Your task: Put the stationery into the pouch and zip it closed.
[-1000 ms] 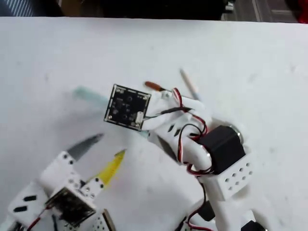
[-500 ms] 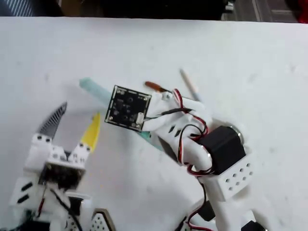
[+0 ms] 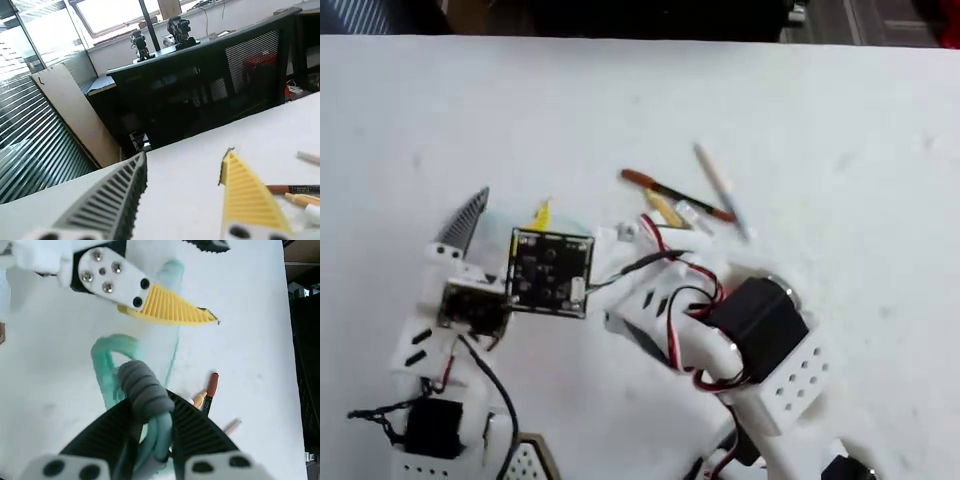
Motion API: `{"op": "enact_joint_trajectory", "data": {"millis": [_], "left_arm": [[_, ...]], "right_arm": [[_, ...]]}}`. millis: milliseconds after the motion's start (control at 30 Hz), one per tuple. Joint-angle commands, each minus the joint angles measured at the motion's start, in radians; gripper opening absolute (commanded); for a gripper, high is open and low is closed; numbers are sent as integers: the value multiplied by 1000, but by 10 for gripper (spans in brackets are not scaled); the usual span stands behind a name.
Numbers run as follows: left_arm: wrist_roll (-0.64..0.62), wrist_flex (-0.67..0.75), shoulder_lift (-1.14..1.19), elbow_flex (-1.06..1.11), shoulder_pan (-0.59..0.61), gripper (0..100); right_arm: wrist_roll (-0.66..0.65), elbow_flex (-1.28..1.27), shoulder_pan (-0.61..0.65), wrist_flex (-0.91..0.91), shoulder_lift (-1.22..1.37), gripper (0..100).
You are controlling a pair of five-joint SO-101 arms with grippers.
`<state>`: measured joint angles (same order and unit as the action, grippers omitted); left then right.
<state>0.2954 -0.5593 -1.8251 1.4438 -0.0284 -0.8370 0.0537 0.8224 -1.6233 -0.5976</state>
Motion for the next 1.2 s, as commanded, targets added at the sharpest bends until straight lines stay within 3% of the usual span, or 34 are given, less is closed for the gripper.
{"op": "enact_joint_trajectory", "data": {"millis": [0, 133, 667, 933, 1167], "left_arm": [[144, -72, 12, 12, -45, 256], [158, -198, 12, -29, -38, 256], [-37, -598, 12, -342, -131, 260], [-40, -601, 12, -269, -349, 260], [-40, -410, 12, -155, -325, 260]], "right_arm": [[23, 12, -68, 77, -25, 17], [110, 5, -165, 153, -16, 17], [195, 6, -134, 251, 120, 17], [198, 6, -133, 291, 136, 17], [242, 6, -110, 262, 127, 17]]}}
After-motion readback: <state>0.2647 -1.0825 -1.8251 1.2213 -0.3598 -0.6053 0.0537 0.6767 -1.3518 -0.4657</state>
